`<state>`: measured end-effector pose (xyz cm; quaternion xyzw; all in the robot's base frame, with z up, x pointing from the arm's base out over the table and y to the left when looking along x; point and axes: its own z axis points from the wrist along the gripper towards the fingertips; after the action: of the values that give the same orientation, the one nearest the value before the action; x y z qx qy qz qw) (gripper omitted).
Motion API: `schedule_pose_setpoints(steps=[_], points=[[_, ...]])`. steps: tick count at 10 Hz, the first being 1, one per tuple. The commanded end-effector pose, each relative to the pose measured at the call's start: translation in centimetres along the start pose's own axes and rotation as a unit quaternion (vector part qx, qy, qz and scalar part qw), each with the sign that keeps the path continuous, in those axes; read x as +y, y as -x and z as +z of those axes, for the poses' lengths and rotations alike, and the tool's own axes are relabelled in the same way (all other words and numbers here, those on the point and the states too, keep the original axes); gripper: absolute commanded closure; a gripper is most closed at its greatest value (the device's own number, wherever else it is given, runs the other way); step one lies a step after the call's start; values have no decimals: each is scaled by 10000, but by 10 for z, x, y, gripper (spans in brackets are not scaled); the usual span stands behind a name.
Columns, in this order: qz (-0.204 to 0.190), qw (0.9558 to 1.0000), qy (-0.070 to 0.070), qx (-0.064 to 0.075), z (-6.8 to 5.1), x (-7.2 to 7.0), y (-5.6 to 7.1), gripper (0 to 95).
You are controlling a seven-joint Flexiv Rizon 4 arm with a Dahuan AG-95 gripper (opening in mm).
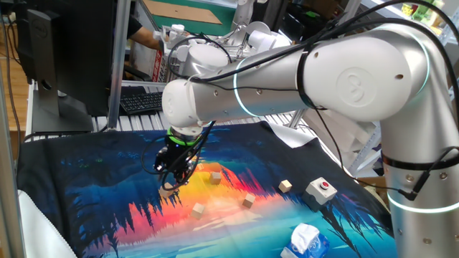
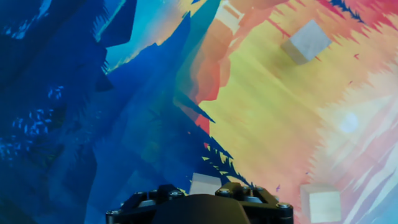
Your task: Stack the blocks in a vertical line of five
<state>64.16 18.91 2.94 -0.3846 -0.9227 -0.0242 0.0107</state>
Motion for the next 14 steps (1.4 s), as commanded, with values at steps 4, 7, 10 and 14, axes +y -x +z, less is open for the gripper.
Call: schedule_pose_setpoints(steps=[4, 7, 10, 14], points=[[-96, 9998, 35, -175, 8, -1, 1, 570], [-343, 9987, -12, -371, 9, -1, 1, 760], [-551, 9972, -99, -497, 9, -1, 0, 950], [-746, 9957, -160, -529, 7, 0, -2, 950]])
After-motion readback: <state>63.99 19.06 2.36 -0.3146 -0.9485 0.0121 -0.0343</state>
